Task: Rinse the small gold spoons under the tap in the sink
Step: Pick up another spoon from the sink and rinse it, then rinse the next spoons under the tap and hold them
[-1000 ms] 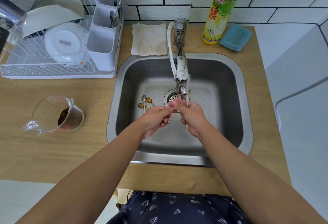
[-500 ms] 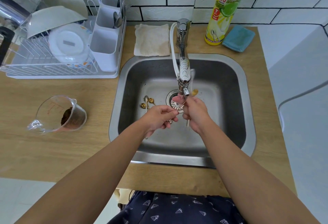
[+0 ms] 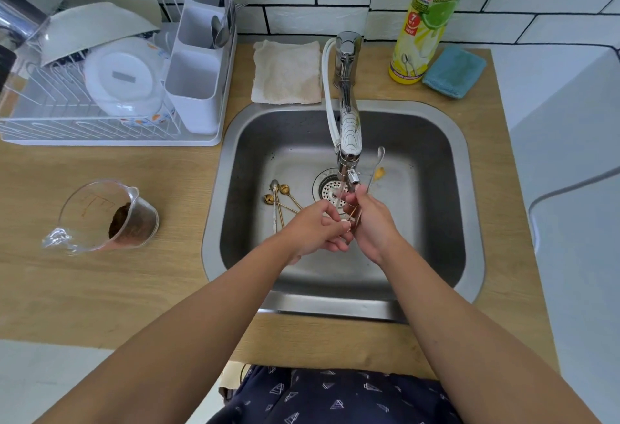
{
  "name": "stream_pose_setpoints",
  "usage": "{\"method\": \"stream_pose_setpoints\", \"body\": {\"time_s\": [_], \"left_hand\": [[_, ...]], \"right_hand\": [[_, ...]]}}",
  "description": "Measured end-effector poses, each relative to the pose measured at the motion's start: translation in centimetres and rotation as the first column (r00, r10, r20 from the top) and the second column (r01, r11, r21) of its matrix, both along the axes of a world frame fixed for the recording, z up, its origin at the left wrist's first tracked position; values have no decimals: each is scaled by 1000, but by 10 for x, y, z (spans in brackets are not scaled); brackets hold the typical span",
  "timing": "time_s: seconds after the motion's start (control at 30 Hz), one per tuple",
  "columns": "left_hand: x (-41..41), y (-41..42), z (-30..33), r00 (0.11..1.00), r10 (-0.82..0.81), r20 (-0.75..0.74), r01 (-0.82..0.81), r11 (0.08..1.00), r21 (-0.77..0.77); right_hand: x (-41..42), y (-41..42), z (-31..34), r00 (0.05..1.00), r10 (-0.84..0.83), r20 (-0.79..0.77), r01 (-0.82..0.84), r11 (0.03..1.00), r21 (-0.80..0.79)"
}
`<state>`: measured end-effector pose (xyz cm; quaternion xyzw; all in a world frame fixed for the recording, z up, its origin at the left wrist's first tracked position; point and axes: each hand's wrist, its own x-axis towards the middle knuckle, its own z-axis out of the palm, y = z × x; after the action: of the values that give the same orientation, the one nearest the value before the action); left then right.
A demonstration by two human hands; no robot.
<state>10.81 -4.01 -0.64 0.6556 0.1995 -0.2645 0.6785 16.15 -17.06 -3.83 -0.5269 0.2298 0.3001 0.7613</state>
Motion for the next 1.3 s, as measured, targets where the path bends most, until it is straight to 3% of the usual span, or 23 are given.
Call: {"method": "stream_pose_setpoints", "body": {"time_s": [0.1, 0.2, 0.3, 0.37, 0.43, 0.6, 0.8, 1.03, 1.23, 1.3], "left_hand": [[-2, 2, -5, 997, -80, -19, 80, 997, -15], [-4, 11, -13, 981, -188, -53, 192, 979, 76], [1, 26, -30, 996, -67, -65, 84, 949, 304], [7, 35, -44, 999, -2, -35, 22, 812, 584], [14, 40, -57, 998, -58, -16, 50, 665, 745], [27, 38, -76, 962, -238, -136, 247, 535, 808], [26, 46, -81, 956, -217, -199, 276, 427, 861], [16, 58, -82, 980, 69, -185, 120, 537, 835], [12, 44, -62, 992, -113, 46, 36, 633, 774], [10, 31, -50, 987, -143, 77, 53, 735, 676]], "right_hand": [[-2, -1, 0, 1000, -21, -21, 23, 996, 84], [0, -2, 3, 998, -61, -35, 65, 988, 139], [3, -6, 4, 994, -96, -57, 103, 984, 144], [4, -8, 4, 992, -109, -65, 117, 984, 136], [5, -11, 3, 989, -123, -83, 134, 981, 139], [3, -15, 0, 981, -144, -131, 164, 975, 152], [4, -23, -1, 979, -134, -151, 155, 978, 137], [3, -26, -6, 984, -120, -131, 137, 983, 126], [-2, -22, -8, 990, -107, -96, 112, 992, 49], [-5, -16, -7, 995, -83, -55, 81, 996, -47]]}}
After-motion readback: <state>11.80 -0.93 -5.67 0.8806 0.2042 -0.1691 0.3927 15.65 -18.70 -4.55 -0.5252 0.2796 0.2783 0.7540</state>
